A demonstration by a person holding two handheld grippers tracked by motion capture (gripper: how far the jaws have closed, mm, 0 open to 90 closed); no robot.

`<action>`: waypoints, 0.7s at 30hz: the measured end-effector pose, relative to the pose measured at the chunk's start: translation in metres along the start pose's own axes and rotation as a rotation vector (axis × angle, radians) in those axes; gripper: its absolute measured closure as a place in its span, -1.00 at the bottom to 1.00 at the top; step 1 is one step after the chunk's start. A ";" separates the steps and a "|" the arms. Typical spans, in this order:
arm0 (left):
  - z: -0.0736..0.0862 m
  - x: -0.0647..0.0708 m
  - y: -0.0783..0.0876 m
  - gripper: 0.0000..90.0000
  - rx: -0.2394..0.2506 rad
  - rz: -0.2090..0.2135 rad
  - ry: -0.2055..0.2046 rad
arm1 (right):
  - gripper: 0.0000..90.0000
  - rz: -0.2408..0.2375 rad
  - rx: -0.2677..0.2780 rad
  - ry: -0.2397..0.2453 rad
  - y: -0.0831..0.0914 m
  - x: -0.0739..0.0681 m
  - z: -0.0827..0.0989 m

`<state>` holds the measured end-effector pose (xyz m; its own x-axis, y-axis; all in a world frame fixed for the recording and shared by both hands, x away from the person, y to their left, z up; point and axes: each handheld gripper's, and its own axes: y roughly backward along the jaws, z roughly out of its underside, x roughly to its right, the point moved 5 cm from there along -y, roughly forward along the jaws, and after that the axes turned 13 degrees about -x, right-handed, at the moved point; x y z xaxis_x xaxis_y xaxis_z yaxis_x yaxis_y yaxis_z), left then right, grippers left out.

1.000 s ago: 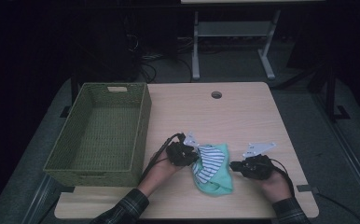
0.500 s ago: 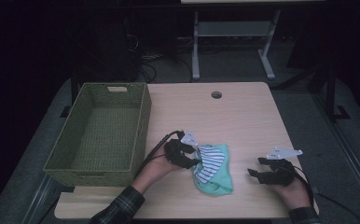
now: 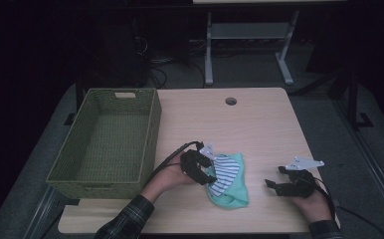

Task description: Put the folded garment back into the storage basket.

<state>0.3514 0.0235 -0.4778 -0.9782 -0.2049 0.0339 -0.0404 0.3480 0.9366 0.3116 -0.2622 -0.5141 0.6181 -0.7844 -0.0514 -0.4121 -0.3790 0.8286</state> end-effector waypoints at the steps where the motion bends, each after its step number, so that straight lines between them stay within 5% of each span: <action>1: 0.000 0.002 -0.003 -0.18 -0.004 0.006 -0.007 | -0.47 0.000 0.003 0.000 0.000 0.000 0.000; 11: 0.000 0.011 -0.015 -0.34 -0.044 0.009 -0.051 | -0.49 0.010 0.009 0.007 -0.001 0.000 0.000; 21: 0.002 0.013 -0.017 -0.33 -0.049 -0.002 -0.023 | -0.49 0.015 0.008 0.012 -0.001 0.000 0.000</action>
<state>0.3391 0.0169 -0.4938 -0.9825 -0.1845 0.0245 -0.0331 0.3024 0.9526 0.3117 -0.2615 -0.5155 0.6195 -0.7844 -0.0320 -0.4267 -0.3707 0.8249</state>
